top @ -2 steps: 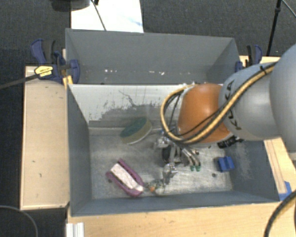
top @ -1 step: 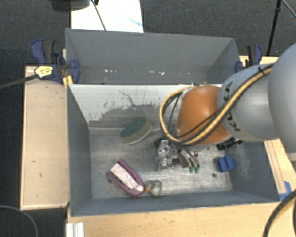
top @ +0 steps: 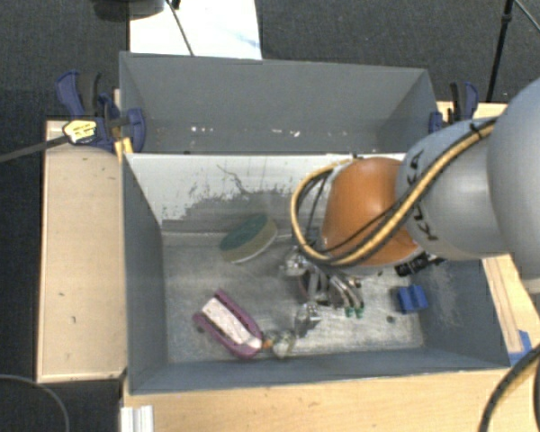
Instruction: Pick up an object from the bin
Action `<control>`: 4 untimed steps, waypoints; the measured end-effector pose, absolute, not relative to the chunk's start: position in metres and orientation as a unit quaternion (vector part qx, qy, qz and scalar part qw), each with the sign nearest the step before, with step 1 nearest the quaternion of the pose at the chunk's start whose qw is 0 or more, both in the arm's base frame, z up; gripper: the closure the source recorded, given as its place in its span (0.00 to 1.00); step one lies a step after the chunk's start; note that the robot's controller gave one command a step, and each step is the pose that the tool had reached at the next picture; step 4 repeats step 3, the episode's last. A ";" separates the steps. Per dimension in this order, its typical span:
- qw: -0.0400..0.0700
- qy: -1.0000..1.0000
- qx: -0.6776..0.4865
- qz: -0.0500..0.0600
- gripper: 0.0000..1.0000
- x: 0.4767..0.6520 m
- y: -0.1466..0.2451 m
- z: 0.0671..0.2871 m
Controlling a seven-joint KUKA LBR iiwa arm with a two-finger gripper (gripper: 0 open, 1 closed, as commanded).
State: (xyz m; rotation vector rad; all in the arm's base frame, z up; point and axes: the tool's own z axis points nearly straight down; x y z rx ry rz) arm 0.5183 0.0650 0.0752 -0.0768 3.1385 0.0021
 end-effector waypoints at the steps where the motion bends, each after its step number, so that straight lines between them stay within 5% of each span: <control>1: 0.007 0.996 -0.090 0.001 0.00 0.547 0.001 0.074; 2: 0.008 0.996 -0.089 0.001 1.00 0.547 0.003 0.074; 3: 0.005 0.995 -0.095 0.000 1.00 0.540 0.003 0.223; 4: 0.005 0.995 -0.095 0.000 1.00 0.540 0.003 0.223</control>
Offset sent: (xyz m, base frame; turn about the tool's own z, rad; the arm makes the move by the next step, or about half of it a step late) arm 0.0241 -0.0628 -0.0052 -0.1335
